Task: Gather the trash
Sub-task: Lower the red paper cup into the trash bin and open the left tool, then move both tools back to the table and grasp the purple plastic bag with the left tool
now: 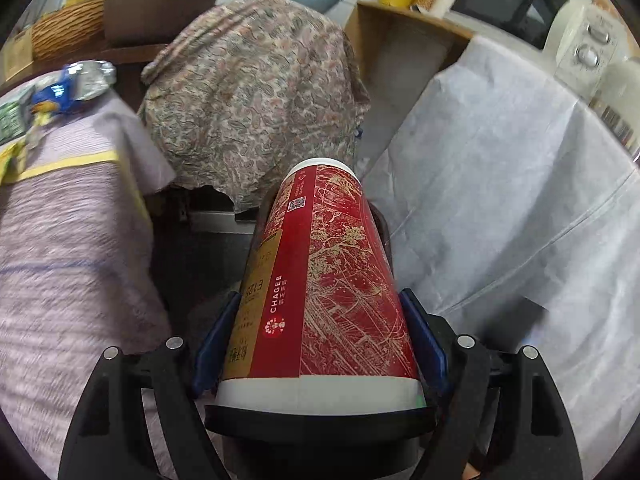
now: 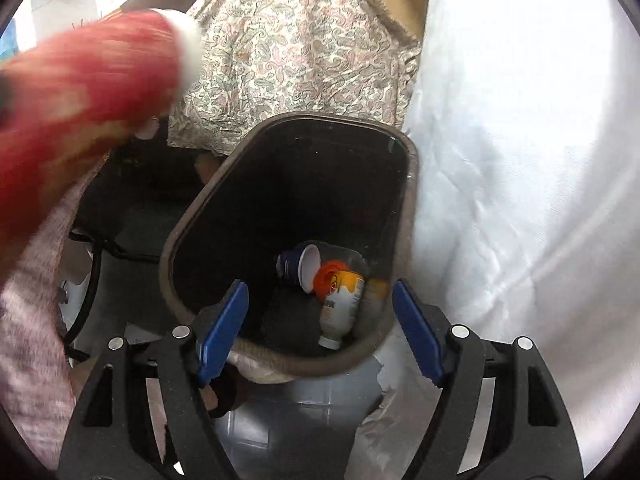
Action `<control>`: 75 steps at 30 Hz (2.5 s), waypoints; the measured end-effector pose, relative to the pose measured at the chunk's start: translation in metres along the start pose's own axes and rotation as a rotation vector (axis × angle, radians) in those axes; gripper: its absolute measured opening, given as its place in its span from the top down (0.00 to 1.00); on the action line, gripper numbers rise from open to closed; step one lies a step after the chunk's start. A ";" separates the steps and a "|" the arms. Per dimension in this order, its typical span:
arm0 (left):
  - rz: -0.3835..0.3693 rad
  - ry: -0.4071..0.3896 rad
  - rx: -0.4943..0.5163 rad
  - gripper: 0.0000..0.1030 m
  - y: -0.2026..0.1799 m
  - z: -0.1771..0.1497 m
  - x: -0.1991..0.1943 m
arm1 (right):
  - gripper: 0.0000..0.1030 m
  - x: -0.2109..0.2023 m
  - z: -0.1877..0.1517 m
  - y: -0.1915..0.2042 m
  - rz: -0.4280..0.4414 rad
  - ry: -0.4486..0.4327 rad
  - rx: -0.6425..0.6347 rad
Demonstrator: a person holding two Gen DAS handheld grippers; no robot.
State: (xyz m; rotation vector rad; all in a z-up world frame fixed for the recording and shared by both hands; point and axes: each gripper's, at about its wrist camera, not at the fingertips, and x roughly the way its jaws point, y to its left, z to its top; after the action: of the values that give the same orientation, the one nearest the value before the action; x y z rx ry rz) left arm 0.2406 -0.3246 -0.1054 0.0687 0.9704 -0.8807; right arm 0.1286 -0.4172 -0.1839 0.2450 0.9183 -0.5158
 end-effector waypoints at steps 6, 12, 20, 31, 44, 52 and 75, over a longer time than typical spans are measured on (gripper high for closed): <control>-0.014 0.086 0.009 0.25 -0.008 0.005 0.044 | 0.28 -0.030 -0.024 -0.001 -0.011 -0.035 -0.032; -0.003 0.157 0.011 0.25 -0.011 0.009 0.078 | 0.28 -0.043 -0.048 -0.005 -0.016 -0.020 -0.059; 0.041 0.211 0.042 0.25 -0.011 0.009 0.110 | 0.28 -0.051 -0.068 -0.005 0.006 -0.007 -0.058; 0.028 0.210 0.041 0.23 -0.010 0.004 0.106 | 0.27 -0.046 -0.082 0.000 0.034 0.025 -0.058; -0.026 0.129 -0.017 0.23 -0.005 -0.004 0.055 | 0.27 -0.049 -0.087 0.007 0.059 0.020 -0.062; -0.069 -0.075 0.002 0.18 -0.014 -0.003 -0.046 | 0.27 -0.058 -0.072 0.009 0.063 -0.019 -0.067; 0.375 -0.345 -0.260 0.10 0.168 -0.078 -0.243 | 0.21 -0.119 0.018 0.154 0.450 -0.159 -0.237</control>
State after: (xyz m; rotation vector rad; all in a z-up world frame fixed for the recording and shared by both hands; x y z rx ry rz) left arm 0.2384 -0.0299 -0.0245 -0.1176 0.7092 -0.3989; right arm 0.1624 -0.2558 -0.0795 0.1847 0.7312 -0.0088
